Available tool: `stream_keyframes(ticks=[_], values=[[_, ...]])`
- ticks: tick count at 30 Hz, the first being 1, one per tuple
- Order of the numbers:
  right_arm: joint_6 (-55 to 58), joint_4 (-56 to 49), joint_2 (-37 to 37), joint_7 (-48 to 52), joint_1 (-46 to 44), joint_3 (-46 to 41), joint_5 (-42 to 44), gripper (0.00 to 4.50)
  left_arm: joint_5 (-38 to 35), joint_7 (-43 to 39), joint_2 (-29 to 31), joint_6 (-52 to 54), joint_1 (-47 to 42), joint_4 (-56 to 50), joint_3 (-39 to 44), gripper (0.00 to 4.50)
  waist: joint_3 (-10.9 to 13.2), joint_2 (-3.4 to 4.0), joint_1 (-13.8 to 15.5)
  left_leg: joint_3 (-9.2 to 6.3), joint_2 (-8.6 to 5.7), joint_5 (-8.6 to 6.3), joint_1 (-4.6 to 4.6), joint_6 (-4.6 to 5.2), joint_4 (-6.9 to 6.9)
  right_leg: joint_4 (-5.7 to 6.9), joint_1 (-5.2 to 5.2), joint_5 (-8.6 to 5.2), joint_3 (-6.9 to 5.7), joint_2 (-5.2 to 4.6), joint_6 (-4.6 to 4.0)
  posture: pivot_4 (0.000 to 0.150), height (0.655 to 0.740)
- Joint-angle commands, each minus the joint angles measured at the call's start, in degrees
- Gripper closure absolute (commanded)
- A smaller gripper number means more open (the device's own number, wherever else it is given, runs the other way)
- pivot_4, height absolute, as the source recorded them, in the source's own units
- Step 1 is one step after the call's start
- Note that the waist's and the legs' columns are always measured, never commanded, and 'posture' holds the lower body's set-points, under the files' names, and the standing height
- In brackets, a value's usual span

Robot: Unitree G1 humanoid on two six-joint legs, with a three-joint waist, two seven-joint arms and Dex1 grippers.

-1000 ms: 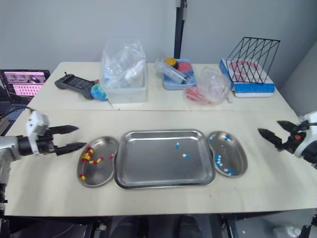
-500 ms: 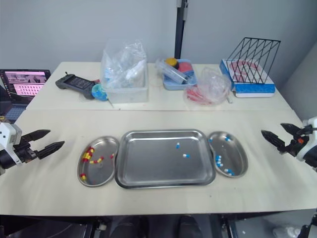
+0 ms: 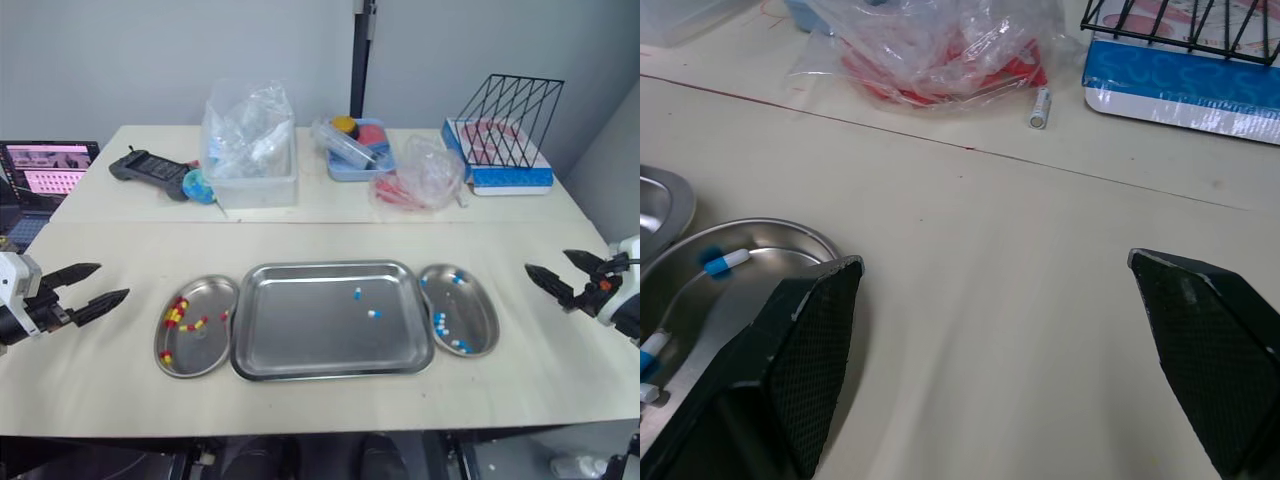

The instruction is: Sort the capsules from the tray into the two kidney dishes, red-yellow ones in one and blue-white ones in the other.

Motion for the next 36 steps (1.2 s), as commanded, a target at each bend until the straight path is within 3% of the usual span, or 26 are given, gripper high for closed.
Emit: stream_keyframes(ticks=[1, 10, 14, 17, 27, 36], values=[[1.3, -1.4, -2.5, 2.1, -2.5, 0.6, 0.3, 0.0, -3.2, -0.8, 1.4, 2.0, 1.8, -3.5, 3.6, 0.03, 0.0, 0.01, 0.0, 0.0, 0.01, 0.0, 0.0, 0.0, -0.01, 0.0, 0.0, -0.01, 0.0, 0.0, -0.01, 0.15, 0.74], [18.2, -29.9, 0.7, 2.1, 2.8, 6.3, 7.0, 0.0, -6.9, -1.3, -0.1, 8.6, 5.5, -12.6, 3.0, 0.03, 0.0, 0.01, 0.4, -0.06, -0.02, -0.02, -0.03, -0.01, -0.02, 0.01, -0.01, -0.01, -0.12, -0.21, -0.03, 0.15, 0.74], [23.3, -45.1, 1.2, 0.5, 5.0, 15.3, 5.6, 0.0, -7.4, -2.7, 0.0, 11.1, 4.7, -16.5, 0.9, 0.03, 0.0, 0.0, 0.5, -0.07, -0.03, -0.24, -0.06, -0.36, -0.01, 0.0, -0.03, -0.01, -0.15, -0.26, -0.03, 0.15, 0.74], [28.4, -50.3, 2.0, -2.4, 4.5, 19.1, 5.4, 0.0, -6.8, -2.5, 0.0, 11.4, 4.0, -17.7, 0.0, 0.03, 0.0, 0.0, 0.5, -0.06, -0.02, -0.24, -0.05, -0.38, -0.01, 0.03, -0.05, -0.01, -0.21, -0.26, -0.04, 0.15, 0.74], [29.3, -53.2, 5.1, -10.0, 3.6, 30.3, -3.0, 0.0, -4.7, -1.0, -0.2, 11.7, 3.1, -23.1, -4.1, 0.03, 0.0, -0.02, 0.7, -0.03, -0.07, -0.18, -0.09, -0.23, 0.01, -0.01, -0.06, -0.01, -0.24, -0.24, -0.03, 0.15, 0.74], [29.2, -51.8, 10.2, -13.7, 2.3, 34.2, -6.6, 0.0, -3.8, 0.8, -1.2, 11.8, 5.4, -25.3, -4.9, 0.03, 0.0, -0.03, 0.7, -0.01, -0.06, -0.02, -0.1, 0.01, 0.01, 0.0, -0.07, -0.01, -0.24, -0.18, -0.02, 0.15, 0.74]])
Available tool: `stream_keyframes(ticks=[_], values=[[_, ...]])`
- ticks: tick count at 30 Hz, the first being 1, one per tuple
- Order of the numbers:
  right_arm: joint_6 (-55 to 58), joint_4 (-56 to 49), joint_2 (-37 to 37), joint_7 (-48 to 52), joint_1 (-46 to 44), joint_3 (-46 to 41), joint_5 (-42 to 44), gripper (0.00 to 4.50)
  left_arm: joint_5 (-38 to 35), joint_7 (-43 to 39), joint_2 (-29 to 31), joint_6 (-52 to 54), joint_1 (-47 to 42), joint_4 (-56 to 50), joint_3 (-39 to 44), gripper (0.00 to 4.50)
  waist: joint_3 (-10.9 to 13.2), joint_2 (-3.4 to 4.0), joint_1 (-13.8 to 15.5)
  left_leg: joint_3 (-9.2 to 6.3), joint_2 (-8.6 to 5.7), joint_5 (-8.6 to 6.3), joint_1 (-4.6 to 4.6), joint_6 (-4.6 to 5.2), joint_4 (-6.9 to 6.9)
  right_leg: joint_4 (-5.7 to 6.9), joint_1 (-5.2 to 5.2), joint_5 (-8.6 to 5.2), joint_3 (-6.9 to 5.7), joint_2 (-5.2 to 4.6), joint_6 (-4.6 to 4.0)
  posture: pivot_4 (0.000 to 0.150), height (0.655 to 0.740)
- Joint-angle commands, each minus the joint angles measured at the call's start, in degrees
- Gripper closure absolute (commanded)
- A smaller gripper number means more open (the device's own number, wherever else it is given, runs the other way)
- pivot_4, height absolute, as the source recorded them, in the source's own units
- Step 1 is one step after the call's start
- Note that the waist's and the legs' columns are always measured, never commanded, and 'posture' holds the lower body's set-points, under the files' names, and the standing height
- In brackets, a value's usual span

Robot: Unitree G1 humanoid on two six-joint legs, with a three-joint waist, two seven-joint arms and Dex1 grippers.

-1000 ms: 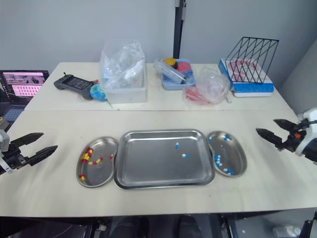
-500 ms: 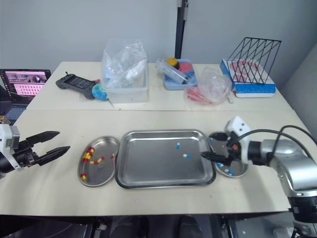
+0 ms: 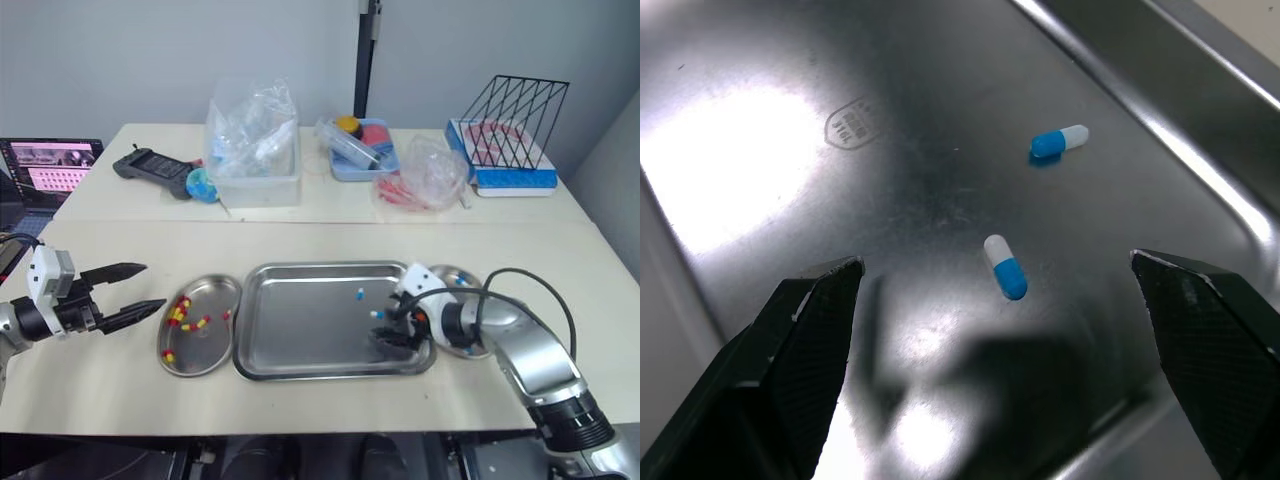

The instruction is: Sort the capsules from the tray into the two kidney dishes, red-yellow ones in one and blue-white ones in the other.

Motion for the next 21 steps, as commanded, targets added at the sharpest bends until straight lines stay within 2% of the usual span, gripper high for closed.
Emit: stream_keyframes(ticks=[1, 5, 8, 13, 14, 18, 19, 21], values=[[-1.1, 0.3, 0.5, -0.8, -0.9, 0.6, -1.7, 0.0, 0.7, 1.0, 0.1, -0.2, 0.3, -1.8, 0.1, 0.03, 0.0, 0.0, 0.1, 0.0, 0.0, 0.0, 0.0, 0.0, 0.0, 0.01, 0.0, 0.0, -0.01, 0.0, 0.0, 0.15, 0.74], [-0.7, 1.5, 1.7, -1.0, -1.1, 1.3, -2.3, 0.0, 1.2, 1.7, 0.1, -0.5, 0.5, -2.0, -0.2, 0.03, 0.0, -0.01, 0.1, 0.0, -0.01, 0.0, 0.0, 0.0, 0.01, 0.0, 0.01, 0.0, -0.01, 0.0, 0.0, 0.15, 0.74], [0.1, 1.5, 1.8, -1.1, -1.2, 1.5, -2.6, 0.83, 1.9, 2.1, 0.0, -1.2, 0.5, -1.9, -0.4, 0.0, 0.0, -0.01, 0.0, -0.01, 0.0, 0.0, 0.0, 0.0, 0.0, 0.0, 0.0, 0.0, -0.01, 0.0, 0.0, 0.15, 0.74], [1.3, 1.6, 1.6, -1.3, -1.1, 1.8, -3.2, 2.61, 2.3, 2.7, -0.3, -1.5, 0.1, -2.1, -0.8, 0.0, 0.0, -0.02, 0.1, -0.01, 0.0, 0.0, 0.01, 0.0, 0.0, 0.0, 0.01, 0.0, -0.01, 0.01, 0.0, 0.15, 0.74], [1.4, 1.6, 1.6, -1.3, -1.0, 1.8, -3.2, 2.82, 2.2, 2.7, -0.3, -1.5, 0.0, -2.2, -0.9, 0.0, 0.0, -0.02, 0.1, -0.01, 0.0, 0.0, 0.01, 0.0, 0.01, 0.0, 0.02, 0.0, -0.01, 0.01, 0.0, 0.15, 0.74], [1.1, 1.7, 1.7, -1.3, -1.2, 1.6, -3.3, 4.29, 2.5, 2.9, -0.4, -1.9, 0.0, -2.2, -1.2, 0.0, 0.0, -0.02, 0.1, -0.01, 0.0, 0.0, 0.01, 0.0, 0.01, 0.0, 0.02, 0.0, -0.01, 0.0, 0.0, 0.15, 0.74], [1.0, 1.8, 1.9, -1.3, -1.5, 1.5, -3.3, 4.45, 2.5, 3.0, -0.5, -1.9, 0.0, -2.4, -1.3, 0.0, 0.0, -0.02, 0.1, -0.01, 0.0, 0.0, 0.01, 0.0, 0.01, 0.0, 0.02, 0.0, -0.01, 0.01, 0.0, 0.15, 0.74], [0.8, 2.0, 2.0, -1.4, -2.2, 1.1, -3.3, 4.45, 2.4, 3.2, -0.7, -1.9, 0.0, -2.5, -1.4, 0.0, 0.0, -0.02, 0.1, -0.01, 0.0, 0.0, 0.01, 0.0, 0.01, 0.0, 0.02, 0.0, -0.01, 0.0, 0.0, 0.15, 0.74]])
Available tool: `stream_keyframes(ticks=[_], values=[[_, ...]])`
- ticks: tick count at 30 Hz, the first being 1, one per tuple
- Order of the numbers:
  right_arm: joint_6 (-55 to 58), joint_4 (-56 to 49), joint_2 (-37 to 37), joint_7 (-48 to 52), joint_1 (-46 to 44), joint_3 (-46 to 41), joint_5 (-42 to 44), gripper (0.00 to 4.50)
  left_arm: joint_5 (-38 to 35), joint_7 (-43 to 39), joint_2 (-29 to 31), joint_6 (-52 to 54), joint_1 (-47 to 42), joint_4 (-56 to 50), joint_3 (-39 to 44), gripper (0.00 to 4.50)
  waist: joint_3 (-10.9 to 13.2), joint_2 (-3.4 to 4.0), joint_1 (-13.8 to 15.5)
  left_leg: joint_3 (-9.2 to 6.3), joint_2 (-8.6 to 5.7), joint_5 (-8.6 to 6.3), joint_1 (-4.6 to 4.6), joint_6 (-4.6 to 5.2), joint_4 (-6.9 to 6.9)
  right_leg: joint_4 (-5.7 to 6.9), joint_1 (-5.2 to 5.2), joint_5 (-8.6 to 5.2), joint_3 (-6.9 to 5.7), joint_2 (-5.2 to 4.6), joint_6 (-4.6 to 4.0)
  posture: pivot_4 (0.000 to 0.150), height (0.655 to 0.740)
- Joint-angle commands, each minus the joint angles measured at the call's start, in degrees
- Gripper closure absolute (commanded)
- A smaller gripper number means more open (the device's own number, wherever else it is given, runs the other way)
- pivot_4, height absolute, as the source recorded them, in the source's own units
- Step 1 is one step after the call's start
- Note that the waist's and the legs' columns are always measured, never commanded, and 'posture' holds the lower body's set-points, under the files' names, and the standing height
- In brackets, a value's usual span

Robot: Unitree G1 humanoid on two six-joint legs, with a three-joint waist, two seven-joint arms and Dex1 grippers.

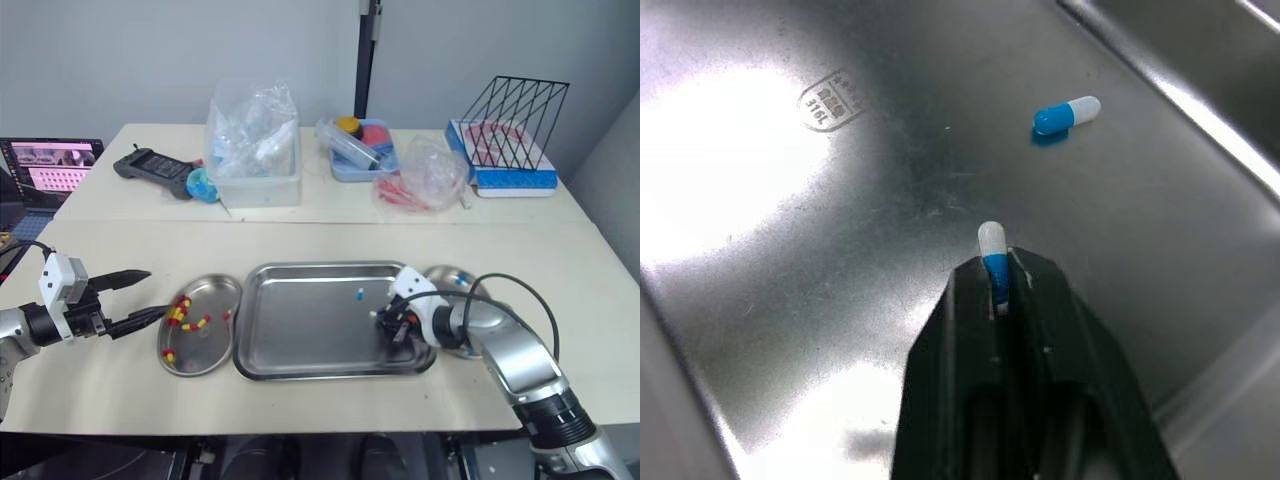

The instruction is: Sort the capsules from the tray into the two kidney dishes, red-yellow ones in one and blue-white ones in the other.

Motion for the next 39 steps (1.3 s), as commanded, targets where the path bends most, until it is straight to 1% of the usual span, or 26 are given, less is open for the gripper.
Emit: stream_keyframes(ticks=[1, 4, 8, 11, 13, 16, 20, 24, 31, 35, 36, 37, 39], values=[[0.3, -0.3, 0.1, 0.0, -1.5, -1.2, 0.2, 4.45, 0.1, 0.6, -0.2, -0.9, -0.5, -2.1, 0.3, 0.0, 0.0, 0.0, 0.0, 0.0, 0.0, 0.0, 0.0, 0.0, 0.0, 0.0, 0.0, 0.0, 0.0, 0.0, 0.0, 0.15, 0.74], [-0.8, -0.8, -0.4, 2.0, -1.3, -4.2, 2.7, 4.45, 0.1, 0.5, -0.2, -1.2, -0.6, -1.8, 0.3, 0.0, 0.0, 0.0, 0.0, 0.0, 0.0, 0.0, -0.02, 0.0, -0.01, 0.0, -0.02, 0.0, 0.0, 0.01, 0.0, 0.15, 0.74], [-1.2, 0.7, -1.0, 4.1, -1.7, -11.3, 7.2, 4.45, 0.3, 0.3, -0.2, -1.5, -0.9, -1.2, 0.2, 0.0, 0.0, -0.01, 0.1, 0.0, 0.0, 0.0, -0.02, 0.01, -0.01, -0.02, 0.0, 0.0, 0.0, 0.0, 0.0, 0.15, 0.74], [-2.6, 4.9, -3.6, 4.3, -2.3, -15.4, 6.9, 4.45, 0.4, 0.3, -0.2, -1.7, -1.4, -0.7, -0.1, 0.0, 0.0, -0.01, 0.3, 0.0, -0.01, 0.0, -0.01, 0.01, 0.0, -0.02, 0.01, 0.01, -0.01, 0.0, 0.01, 0.15, 0.74], [-6.3, 11.5, -8.3, 5.7, -2.0, -18.4, 4.7, 4.45, 0.7, 0.1, -0.3, -2.1, -2.4, 0.2, -0.7, 0.0, 0.0, -0.01, 0.5, 0.0, -0.02, 0.0, -0.01, 0.01, 0.0, -0.03, 0.02, 0.0, -0.01, -0.01, 0.01, 0.15, 0.74], [-10.0, 16.4, -11.6, 6.9, -1.3, -19.4, 3.5, 4.45, 0.9, -0.1, -0.4, -2.4, -3.4, 0.9, -1.1, 0.0, 0.0, 0.0, 0.8, 0.03, -0.07, -0.01, -0.02, 0.03, 0.0, -0.05, 0.01, 0.0, -0.01, -0.04, 0.01, 0.15, 0.74], [-12.9, 18.7, -11.6, 7.2, 0.6, -20.3, 3.1, 4.45, 1.1, -0.4, -0.5, -2.9, -3.8, 1.3, -1.5, 0.0, 0.0, -0.01, 0.2, 0.04, 0.05, 0.0, 0.02, -0.01, -0.04, -0.05, 0.01, 0.0, 0.03, 0.12, -0.01, 0.15, 0.74], [-12.0, 19.1, -11.0, 7.0, 2.1, -22.0, 4.5, 4.45, 1.1, -0.2, -0.8, -3.1, -3.9, 1.3, -1.7, 0.0, 0.0, -0.01, 0.0, 0.05, 0.05, 0.01, 0.02, -0.02, -0.05, -0.03, 0.01, -0.01, 0.06, 0.13, -0.01, 0.15, 0.74], [-11.8, 18.8, -11.4, 7.0, 2.5, -23.6, 5.2, 2.04, 1.5, 0.0, -1.3, -3.6, -4.6, 2.0, -1.9, 0.0, 0.0, -0.01, 0.1, 0.04, 0.05, 0.01, 0.03, -0.02, -0.02, -0.04, 0.03, 0.0, 0.07, 0.12, 0.0, 0.15, 0.74], [-13.6, 21.8, -11.4, 8.3, 2.5, -26.8, 6.6, 0.65, 1.8, 0.1, -1.1, -4.0, -5.4, 3.2, -1.6, 0.0, 0.0, -0.01, 0.3, 0.04, 0.03, 0.0, 0.02, -0.02, -0.01, -0.05, 0.04, 0.0, 0.06, 0.11, 0.01, 0.15, 0.74], [-16.7, 24.8, -10.9, 7.6, 1.8, -29.1, 6.8, 0.29, 1.2, 0.1, -1.3, -3.8, -5.6, 3.5, -1.0, 0.0, 0.0, -0.01, 0.3, 0.04, 0.03, 0.0, 0.03, -0.01, -0.01, -0.06, 0.06, 0.01, 0.07, 0.11, 0.01, 0.15, 0.74], [-19.6, 28.1, -10.4, 7.1, 1.4, -31.5, 7.3, 0.01, 0.4, 0.3, -1.5, -3.2, -5.9, 3.7, -0.3, 0.0, 0.0, -0.01, 0.3, 0.05, 0.03, 0.0, 0.03, -0.01, -0.01, -0.06, 0.06, 0.01, 0.07, 0.11, 0.02, 0.15, 0.74], [-25.9, 35.0, -9.8, 5.3, 1.1, -36.0, 7.7, 0.01, -0.3, 0.8, -1.7, -3.2, -6.0, 4.3, 0.9, 0.0, 0.0, -0.01, 0.4, 0.05, 0.02, 0.0, 0.03, -0.01, -0.01, -0.06, 0.06, 0.01, 0.06, 0.11, 0.02, 0.15, 0.74]])
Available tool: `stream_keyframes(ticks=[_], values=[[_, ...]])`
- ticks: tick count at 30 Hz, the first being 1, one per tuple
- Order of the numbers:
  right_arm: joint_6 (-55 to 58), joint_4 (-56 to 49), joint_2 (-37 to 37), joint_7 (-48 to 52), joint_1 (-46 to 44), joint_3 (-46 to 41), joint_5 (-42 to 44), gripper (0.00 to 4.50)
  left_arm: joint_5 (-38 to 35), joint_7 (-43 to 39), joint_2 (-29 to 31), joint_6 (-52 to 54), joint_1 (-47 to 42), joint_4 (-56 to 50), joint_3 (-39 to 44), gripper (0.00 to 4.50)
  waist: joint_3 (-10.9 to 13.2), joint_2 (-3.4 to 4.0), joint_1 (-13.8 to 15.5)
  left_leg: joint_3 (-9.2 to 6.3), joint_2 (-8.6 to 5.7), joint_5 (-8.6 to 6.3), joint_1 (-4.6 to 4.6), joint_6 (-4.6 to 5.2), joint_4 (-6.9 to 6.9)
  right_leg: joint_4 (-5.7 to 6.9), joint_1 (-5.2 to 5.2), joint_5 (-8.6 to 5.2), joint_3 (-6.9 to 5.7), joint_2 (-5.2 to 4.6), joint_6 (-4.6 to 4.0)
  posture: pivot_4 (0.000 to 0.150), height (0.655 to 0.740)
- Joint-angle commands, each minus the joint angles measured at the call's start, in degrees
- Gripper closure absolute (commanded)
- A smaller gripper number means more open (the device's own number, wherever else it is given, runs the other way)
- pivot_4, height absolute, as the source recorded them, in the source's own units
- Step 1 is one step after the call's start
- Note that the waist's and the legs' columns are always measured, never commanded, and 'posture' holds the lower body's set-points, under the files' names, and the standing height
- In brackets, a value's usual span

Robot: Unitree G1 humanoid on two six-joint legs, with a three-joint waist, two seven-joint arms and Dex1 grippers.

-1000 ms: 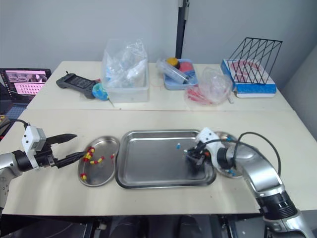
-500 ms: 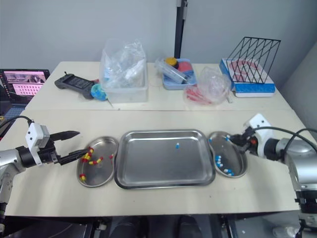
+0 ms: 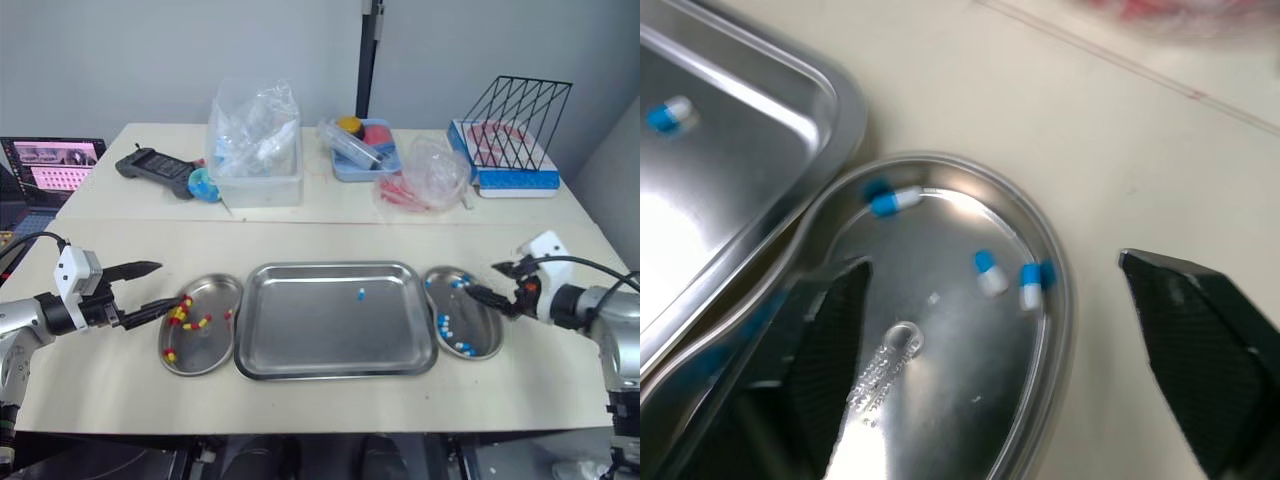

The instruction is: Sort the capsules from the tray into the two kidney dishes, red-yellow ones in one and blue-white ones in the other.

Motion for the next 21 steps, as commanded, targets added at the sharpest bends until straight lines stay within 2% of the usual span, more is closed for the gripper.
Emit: stream_keyframes(ticks=[1, 9, 21], values=[[-9.8, 9.4, 0.4, -2.9, -1.1, -9.3, 1.2, 0.01, -2.2, 1.1, -0.2, -0.4, -1.0, 0.9, 3.6, 0.0, 0.0, 0.0, 0.1, 0.01, -0.01, 0.0, 0.0, 0.0, 0.0, -0.01, 0.01, 0.0, 0.0, 0.0, 0.0, 0.15, 0.74], [-17.9, 18.8, 2.3, -8.6, -2.1, -15.4, 1.7, 0.01, -1.6, 1.6, -0.6, -2.6, -0.2, 3.1, 4.1, 0.0, 0.0, 0.0, -0.7, 0.02, 0.01, 0.03, 0.06, -0.04, -0.03, 0.02, 0.04, -0.01, 0.03, 0.05, 0.0, 0.15, 0.74], [-17.2, 16.7, 2.7, -9.8, -1.1, -15.6, 3.2, 0.01, -2.2, 2.1, -0.9, -3.0, -1.3, 5.1, 4.3, 0.0, 0.0, 0.0, -0.8, 0.0, 0.02, 0.02, 0.06, -0.04, -0.04, 0.02, 0.05, -0.01, 0.05, 0.04, 0.0, 0.15, 0.74]])
